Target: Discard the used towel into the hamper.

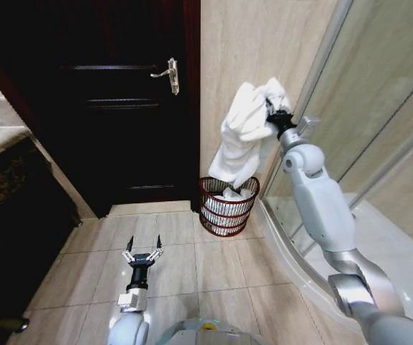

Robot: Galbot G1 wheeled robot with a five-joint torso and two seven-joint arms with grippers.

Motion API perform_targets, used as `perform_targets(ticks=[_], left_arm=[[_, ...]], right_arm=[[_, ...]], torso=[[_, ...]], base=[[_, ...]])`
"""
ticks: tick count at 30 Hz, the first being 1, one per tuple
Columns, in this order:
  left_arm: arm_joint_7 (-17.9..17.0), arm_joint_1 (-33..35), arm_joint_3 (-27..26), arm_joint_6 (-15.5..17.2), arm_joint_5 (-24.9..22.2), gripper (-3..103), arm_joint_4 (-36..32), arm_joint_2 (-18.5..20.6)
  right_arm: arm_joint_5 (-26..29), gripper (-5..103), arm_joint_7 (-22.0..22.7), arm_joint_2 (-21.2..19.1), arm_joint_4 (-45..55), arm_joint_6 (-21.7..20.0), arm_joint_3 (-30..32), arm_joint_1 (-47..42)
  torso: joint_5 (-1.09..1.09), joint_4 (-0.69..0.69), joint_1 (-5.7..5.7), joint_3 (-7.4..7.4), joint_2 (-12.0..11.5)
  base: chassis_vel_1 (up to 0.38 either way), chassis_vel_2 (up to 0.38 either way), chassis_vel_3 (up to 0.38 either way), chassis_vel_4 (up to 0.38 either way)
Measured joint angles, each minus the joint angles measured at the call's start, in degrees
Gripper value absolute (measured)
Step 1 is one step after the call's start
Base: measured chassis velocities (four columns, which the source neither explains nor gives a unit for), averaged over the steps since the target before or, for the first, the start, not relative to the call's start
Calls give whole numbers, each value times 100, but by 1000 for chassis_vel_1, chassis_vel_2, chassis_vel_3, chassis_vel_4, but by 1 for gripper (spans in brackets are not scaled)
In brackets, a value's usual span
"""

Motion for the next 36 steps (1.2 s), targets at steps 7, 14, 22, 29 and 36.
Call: perform_targets(ticks=[7,14,22,29,36], left_arm=[[9,-2,11,-67,-16,100,-45,33],[6,85,-13,-179,-43,100,-81,52],[3,116,-60,-248,-118,100,-128,91],[17,119,-71,-252,-144,100,-156,131],[37,77,-33,-228,-144,100,-186,157]], right_arm=[[-163,17,-124,238,-581,435,-310,-559],[-338,17,-258,654,-1447,1100,-320,-756],[-519,17,-292,1092,-2234,1527,-211,-973],[-612,17,-123,1162,-2053,875,-181,-1426],[-19,17,414,1202,-1521,-101,-143,-1650]], torso=[[0,0,0,0,0],[-1,0,-1,-1,0],[-2,1,-1,-1,0],[0,0,-1,-1,0],[0,0,-1,-1,0]], base=[[0,0,0,0],[0,0,0,0],[0,0,0,0],[0,0,0,0],[0,0,0,0]])
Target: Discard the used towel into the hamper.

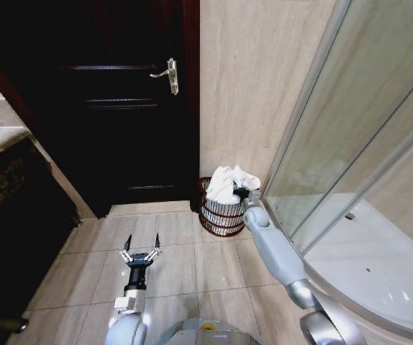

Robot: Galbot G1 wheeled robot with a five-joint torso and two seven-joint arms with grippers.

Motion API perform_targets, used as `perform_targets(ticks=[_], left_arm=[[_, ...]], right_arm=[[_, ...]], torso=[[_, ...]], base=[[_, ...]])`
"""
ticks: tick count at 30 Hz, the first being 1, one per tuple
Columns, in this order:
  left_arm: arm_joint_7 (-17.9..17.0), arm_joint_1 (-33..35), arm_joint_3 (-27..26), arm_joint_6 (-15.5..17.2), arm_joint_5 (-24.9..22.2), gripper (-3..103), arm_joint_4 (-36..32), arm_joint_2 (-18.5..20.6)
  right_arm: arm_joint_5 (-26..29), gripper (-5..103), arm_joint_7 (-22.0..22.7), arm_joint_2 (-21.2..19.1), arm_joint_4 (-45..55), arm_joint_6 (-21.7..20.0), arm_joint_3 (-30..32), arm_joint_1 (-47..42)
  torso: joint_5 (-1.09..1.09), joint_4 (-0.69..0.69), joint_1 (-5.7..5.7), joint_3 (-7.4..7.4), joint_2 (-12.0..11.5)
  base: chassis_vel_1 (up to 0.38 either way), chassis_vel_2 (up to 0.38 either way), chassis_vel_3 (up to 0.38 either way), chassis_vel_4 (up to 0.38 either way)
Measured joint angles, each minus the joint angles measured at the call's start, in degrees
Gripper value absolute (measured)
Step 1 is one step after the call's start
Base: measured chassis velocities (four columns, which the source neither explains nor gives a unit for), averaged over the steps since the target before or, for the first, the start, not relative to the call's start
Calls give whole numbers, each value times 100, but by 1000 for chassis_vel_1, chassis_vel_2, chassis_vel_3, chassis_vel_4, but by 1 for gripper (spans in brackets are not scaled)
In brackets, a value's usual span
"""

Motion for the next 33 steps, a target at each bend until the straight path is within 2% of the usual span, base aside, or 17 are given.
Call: perform_targets(ticks=[1,3,10,12,13,15,17,18,20,23,25,26,27,28,29,31,33], left_arm=[[5,0,7,7,-1,100,-15,-13],[9,-2,9,12,-13,100,-22,-31],[31,-32,64,10,-43,100,-34,-79],[70,-20,68,6,-59,100,-57,-90],[70,-20,68,6,-59,100,-57,-90],[93,3,64,-5,-89,100,-84,-83],[95,15,55,-10,-107,100,-96,-72],[97,31,30,-21,-135,100,-113,-56],[100,44,-5,-42,-155,100,-126,-46],[102,51,-16,-62,-162,100,-129,-36],[111,54,-16,-73,-171,100,-129,-33],[111,54,-16,-73,-171,100,-129,-33],[120,54,-11,-75,-171,100,-129,-33],[125,53,-8,-76,-171,100,-129,-34],[127,52,-6,-76,-172,100,-129,-33],[129,33,3,-73,-154,100,-149,-31],[129,30,4,-65,-142,100,-167,-31]], right_arm=[[259,17,196,-12,204,-285,21,-22],[428,17,313,-106,475,-559,30,-87],[314,14,188,-265,560,-772,-28,-205],[268,22,178,-243,495,-820,-30,-178],[268,22,178,-243,495,-820,-30,-178],[231,33,222,-202,441,-925,-28,-105],[243,33,261,-199,447,-1064,-14,-80],[359,44,362,-215,507,-1366,24,-59],[502,54,494,-328,660,-1699,51,-86],[538,60,499,-420,737,-1873,85,-125],[367,71,497,-489,718,-1681,90,-126],[367,71,497,-489,718,-1681,90,-126],[304,77,506,-512,721,-1644,94,-112],[307,82,536,-544,776,-1666,101,-108],[315,82,555,-561,811,-1684,105,-112],[389,92,660,-719,1160,-1766,120,-265],[409,96,665,-772,1274,-1806,139,-339]], torso=[[-1,0,0,0,0],[0,1,0,0,0],[0,-1,0,0,0],[0,-1,0,1,0],[0,-1,0,1,0],[0,0,0,1,0],[0,0,0,1,0],[1,1,0,1,0],[0,1,0,0,0],[0,0,0,1,0],[1,0,0,1,0],[1,0,0,1,0],[1,0,0,1,0],[1,0,0,1,0],[1,0,0,1,0],[-1,0,0,0,0],[0,0,0,1,0]], base=[[0,0,0,0],[0,0,0,0],[0,0,0,0],[0,0,0,0],[0,0,0,0],[0,0,0,0],[0,0,0,0],[0,0,0,0],[0,0,0,0],[0,0,0,0],[0,0,0,0],[0,0,0,0],[0,0,0,0],[0,0,0,0],[0,0,0,0],[0,0,0,0],[0,0,0,0]])
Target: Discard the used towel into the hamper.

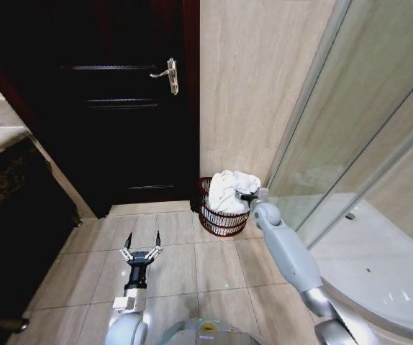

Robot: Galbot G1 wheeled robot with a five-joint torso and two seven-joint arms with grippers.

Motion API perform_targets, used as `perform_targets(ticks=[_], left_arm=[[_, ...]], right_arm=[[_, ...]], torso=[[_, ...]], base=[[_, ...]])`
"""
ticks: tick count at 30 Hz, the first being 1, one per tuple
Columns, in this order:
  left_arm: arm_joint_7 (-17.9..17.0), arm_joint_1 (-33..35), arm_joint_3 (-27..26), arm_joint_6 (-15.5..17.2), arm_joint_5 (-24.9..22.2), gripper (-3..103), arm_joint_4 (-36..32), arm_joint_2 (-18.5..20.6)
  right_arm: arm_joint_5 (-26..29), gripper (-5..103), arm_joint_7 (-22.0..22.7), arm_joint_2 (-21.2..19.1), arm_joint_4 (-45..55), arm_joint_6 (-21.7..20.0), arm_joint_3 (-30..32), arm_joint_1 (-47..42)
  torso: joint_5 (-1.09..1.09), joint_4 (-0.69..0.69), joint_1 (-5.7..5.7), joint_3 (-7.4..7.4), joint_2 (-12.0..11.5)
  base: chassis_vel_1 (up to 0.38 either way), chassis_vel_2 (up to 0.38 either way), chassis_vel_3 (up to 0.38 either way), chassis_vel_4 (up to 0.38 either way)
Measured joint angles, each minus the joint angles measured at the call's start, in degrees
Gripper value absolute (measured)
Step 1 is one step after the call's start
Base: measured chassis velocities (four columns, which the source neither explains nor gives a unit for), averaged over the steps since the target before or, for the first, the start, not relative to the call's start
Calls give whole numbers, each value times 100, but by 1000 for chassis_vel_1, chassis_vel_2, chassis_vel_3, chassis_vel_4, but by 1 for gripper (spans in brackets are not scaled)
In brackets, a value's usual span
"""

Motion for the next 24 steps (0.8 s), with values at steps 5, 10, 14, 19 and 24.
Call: perform_targets(ticks=[5,10,14,19,24], left_arm=[[0,-1,7,72,21,100,-124,2],[0,-34,7,82,-6,100,-142,2],[-2,-48,7,77,-55,100,-142,-3],[-2,-102,6,58,-158,100,-90,-7],[91,-164,28,53,-268,100,-75,-16]], right_arm=[[16,100,-5,-273,576,-105,167,-524],[37,100,44,-482,1063,-60,270,-834],[24,100,120,-617,1549,203,402,-1118],[-721,100,-148,-668,2226,1265,592,-1749],[-1871,100,-396,-575,2579,2255,845,-2393]], torso=[[2,-2,0,0,0],[1,-1,0,-1,0],[0,0,0,0,0],[-1,-1,0,-1,0],[0,0,0,-1,0]], base=[[0,0,0,0],[0,0,0,0],[0,0,0,0],[0,0,0,0],[0,0,0,0]])
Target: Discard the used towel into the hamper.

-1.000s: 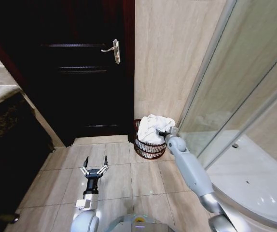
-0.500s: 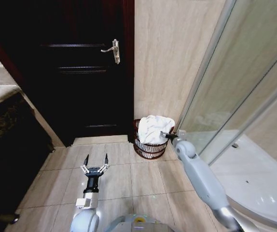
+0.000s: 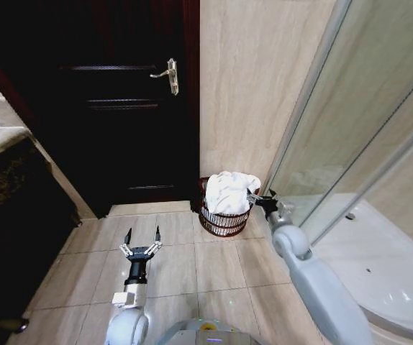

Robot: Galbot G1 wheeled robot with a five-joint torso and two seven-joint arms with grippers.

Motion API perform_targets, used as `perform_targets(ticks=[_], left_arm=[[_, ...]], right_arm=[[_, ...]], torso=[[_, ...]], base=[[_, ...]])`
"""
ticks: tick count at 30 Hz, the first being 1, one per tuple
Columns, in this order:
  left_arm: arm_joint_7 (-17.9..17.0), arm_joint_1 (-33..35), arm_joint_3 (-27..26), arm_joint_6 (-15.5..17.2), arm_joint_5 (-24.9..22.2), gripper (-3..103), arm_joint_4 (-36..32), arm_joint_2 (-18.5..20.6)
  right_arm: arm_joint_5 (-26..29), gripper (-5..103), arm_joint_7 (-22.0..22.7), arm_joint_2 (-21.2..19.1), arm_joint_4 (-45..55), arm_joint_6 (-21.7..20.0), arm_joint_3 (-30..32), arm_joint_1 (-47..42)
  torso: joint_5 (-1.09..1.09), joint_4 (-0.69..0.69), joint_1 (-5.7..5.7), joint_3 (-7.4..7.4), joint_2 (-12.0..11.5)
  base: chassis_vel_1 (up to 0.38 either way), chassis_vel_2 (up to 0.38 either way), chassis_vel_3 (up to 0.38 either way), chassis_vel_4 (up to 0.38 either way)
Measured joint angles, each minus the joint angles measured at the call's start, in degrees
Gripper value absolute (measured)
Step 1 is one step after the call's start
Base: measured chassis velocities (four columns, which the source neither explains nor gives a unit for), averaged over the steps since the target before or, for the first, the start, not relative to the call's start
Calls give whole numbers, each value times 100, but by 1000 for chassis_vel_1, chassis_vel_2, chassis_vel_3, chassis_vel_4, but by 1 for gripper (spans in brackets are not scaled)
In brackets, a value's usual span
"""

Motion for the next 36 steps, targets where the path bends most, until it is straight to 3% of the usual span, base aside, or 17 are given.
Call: perform_targets(ticks=[4,12,30,36], left_arm=[[31,-35,2,-1,-50,100,23,10],[85,-71,-13,-2,-72,100,45,56],[97,-181,48,190,-22,100,-2,52],[90,-221,96,224,47,100,-5,19]], right_arm=[[-356,100,-75,138,370,242,174,-585],[-876,100,-131,389,681,284,219,-1115],[-917,100,-178,537,702,247,104,-1149],[-965,100,98,529,705,176,-31,-1111]], torso=[[0,-1,0,0,0],[0,0,0,0,0],[1,0,1,2,-1],[1,0,3,2,-2]], base=[[0,0,0,0],[0,0,0,0],[-81,79,76,-83],[-132,157,151,-155]])
